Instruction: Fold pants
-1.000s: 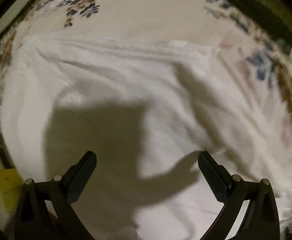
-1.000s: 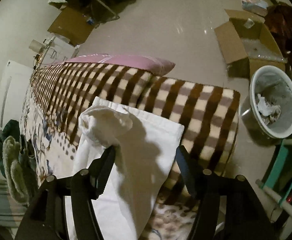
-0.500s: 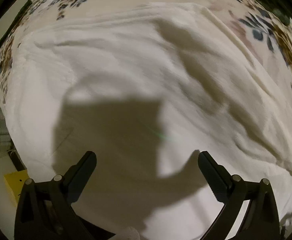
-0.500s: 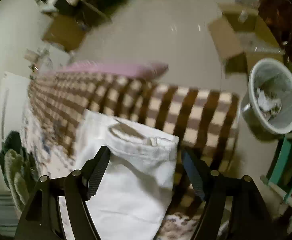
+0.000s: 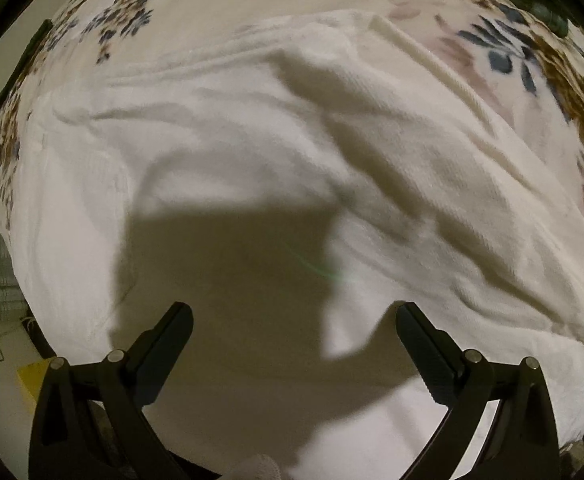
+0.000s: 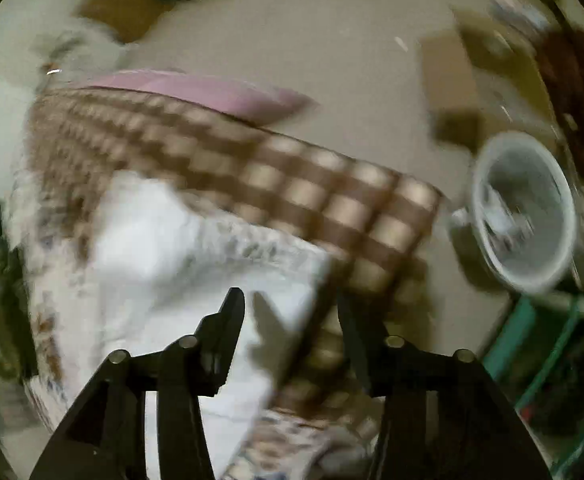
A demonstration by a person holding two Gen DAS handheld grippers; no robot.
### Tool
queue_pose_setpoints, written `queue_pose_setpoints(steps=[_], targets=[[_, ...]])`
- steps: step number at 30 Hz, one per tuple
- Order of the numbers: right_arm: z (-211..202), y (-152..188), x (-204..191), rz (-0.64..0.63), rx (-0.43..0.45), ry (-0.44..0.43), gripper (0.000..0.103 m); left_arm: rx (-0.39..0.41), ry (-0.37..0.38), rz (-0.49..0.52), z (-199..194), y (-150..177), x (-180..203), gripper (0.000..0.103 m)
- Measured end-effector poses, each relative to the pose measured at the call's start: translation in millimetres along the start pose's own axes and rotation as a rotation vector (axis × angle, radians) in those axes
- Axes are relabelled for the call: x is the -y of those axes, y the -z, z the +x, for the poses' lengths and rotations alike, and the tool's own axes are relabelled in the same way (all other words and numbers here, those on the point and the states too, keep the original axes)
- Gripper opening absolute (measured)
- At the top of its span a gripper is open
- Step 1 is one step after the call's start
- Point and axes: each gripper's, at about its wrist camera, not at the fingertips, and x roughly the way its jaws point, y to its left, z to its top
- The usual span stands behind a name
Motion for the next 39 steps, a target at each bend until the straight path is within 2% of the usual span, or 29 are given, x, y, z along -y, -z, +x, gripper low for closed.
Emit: queue_pose_setpoints(steps=[2, 4, 6, 9, 11, 12, 13, 14, 15, 18, 21, 23, 25, 26, 28, 29, 30, 32, 35, 39], targets=[[-17.7, -2.7, -5.3, -0.025, 0.068, -0.041, 0.066, 0.011, -0.007, 0.014, 3.2, 11.9, -9.1, 0.103], [-30.7, -8.8, -26.6, -0.103, 0.12, -0.084, 0.071, 0.021, -0.018, 0.04, -10.2, 18.2, -8.0, 0.103], [-23.5, -18.4, -52.7, -0.189, 0.104, -0.098, 0.071, 0.033, -0.031, 0.071, -14.4, 16.5, 8.0, 0.103], [6.1, -33.4, -101.6, -0.336, 0.042, -0.04, 0.071, 0.067, -0.029, 0.119, -26.3, 19.8, 47.7, 0.103], [32.2, -38.1, -123.4, -0.397, -0.043, 0.018, 0.071, 0.084, -0.031, 0.151, -31.6, 14.5, 67.7, 0.103], [45.5, -38.6, -128.9, -0.414, -0.079, 0.044, 0.066, 0.096, -0.037, 0.173, -32.6, 11.1, 79.9, 0.103], [52.1, -38.4, -133.2, -0.425, -0.085, 0.061, 0.055, 0.105, -0.045, 0.196, -34.9, 8.1, 87.4, 0.103], [53.2, -35.7, -138.3, -0.45, -0.075, 0.087, 0.026, 0.111, -0.067, 0.226, -34.3, 3.8, 99.2, 0.103], [50.2, -33.3, -142.6, -0.464, -0.055, 0.102, 0.013, 0.111, -0.077, 0.235, -30.7, 2.5, 104.2, 0.103], [18.1, -25.5, -152.7, -0.508, 0.091, 0.091, 0.006, 0.087, -0.079, 0.235, -28.0, -6.5, 114.6, 0.103], [-8.5, -25.4, -157.3, -0.506, 0.177, 0.048, 0.005, 0.082, -0.059, 0.226, -39.3, -0.9, 96.8, 0.103], [-21.0, -25.3, -163.5, -0.52, 0.217, 0.036, 0.005, 0.088, -0.053, 0.216, -39.6, -4.5, 74.7, 0.103], [-13.7, -28.4, -167.2, -0.534, 0.206, 0.039, 0.004, 0.088, -0.052, 0.208, -41.8, -5.6, 73.0, 0.103], [1.7, -35.2, -164.7, -0.53, 0.161, 0.035, 0.005, 0.084, -0.051, 0.202, -41.0, -6.3, 74.1, 0.103], [21.6, -47.8, -146.5, -0.495, 0.082, 0.051, 0.024, 0.077, -0.05, 0.196, -31.9, -6.1, 60.8, 0.103], [25.0, -53.7, -135.2, -0.458, 0.065, 0.056, 0.051, 0.07, -0.048, 0.196, -29.3, -4.3, 56.4, 0.103], [19.8, -57.3, -119.5, -0.401, 0.073, 0.023, 0.06, 0.066, -0.042, 0.196, -29.7, 3.8, 45.9, 0.103], [3.2, -56.4, -90.6, -0.303, 0.077, -0.058, 0.061, 0.063, -0.019, 0.2, -32.9, 2.8, 36.1, 0.103], [-11.4, -37.4, -47.9, -0.193, 0.041, -0.132, 0.062, 0.067, -0.006, 0.216, -37.8, 8.2, 24.6, 0.103], [18.2, -4.6, -3.9, -0.064, -0.082, -0.22, 0.062, 0.011, 0.0, 0.26, -31.3, 21.8, 11.7, 0.103]])
